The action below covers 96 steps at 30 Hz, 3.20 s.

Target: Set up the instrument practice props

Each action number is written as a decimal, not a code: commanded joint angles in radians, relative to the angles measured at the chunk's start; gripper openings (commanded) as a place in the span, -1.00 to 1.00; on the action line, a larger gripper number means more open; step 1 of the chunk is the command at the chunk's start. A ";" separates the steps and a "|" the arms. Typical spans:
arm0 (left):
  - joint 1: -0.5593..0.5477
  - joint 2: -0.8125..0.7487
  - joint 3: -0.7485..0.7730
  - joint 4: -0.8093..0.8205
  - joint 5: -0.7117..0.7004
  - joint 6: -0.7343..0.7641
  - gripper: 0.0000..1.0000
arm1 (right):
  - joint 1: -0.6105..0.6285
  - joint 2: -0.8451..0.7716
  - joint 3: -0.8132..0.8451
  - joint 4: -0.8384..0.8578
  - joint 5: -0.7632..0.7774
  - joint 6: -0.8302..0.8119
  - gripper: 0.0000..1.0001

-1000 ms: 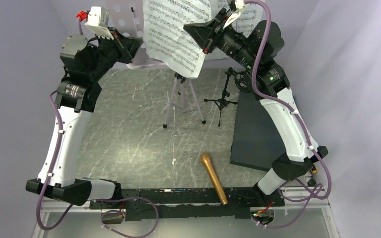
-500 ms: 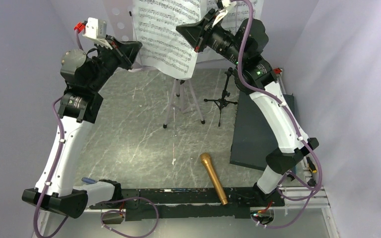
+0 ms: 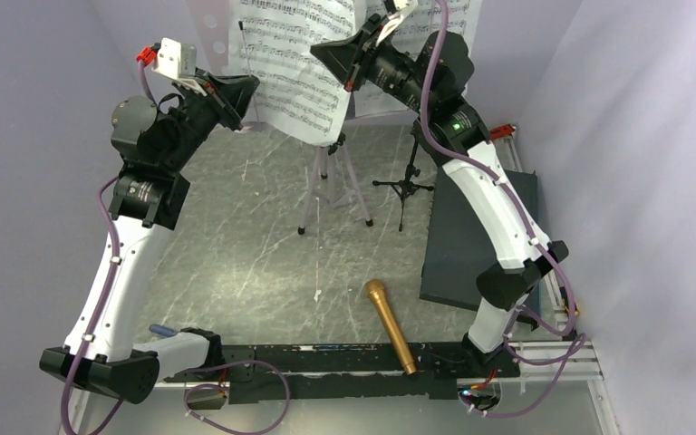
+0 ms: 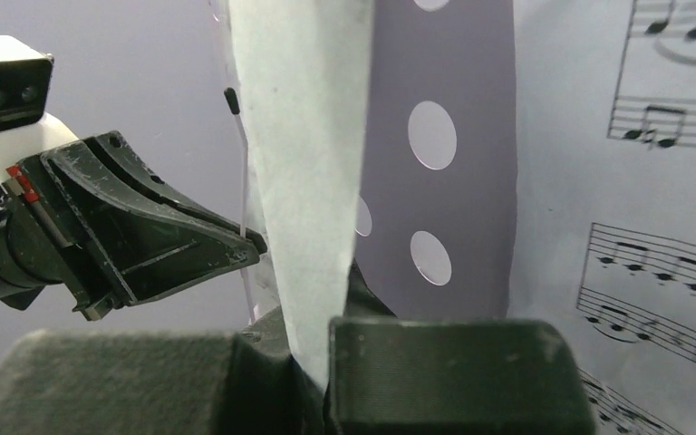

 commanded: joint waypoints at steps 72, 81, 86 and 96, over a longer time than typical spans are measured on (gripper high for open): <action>0.006 -0.055 -0.064 0.119 0.101 0.089 -0.66 | 0.016 0.032 0.131 0.009 -0.111 0.160 -0.88; 0.006 -0.129 -0.098 0.000 -0.005 0.175 0.37 | 0.020 0.017 0.098 0.038 -0.111 0.169 -0.76; 0.006 -0.198 -0.101 -0.115 -0.137 0.251 0.41 | 0.020 0.006 0.084 0.045 -0.106 0.167 -0.70; 0.006 -0.110 0.091 -0.474 -0.345 0.262 0.49 | 0.020 -0.050 0.008 0.058 -0.082 0.154 -0.51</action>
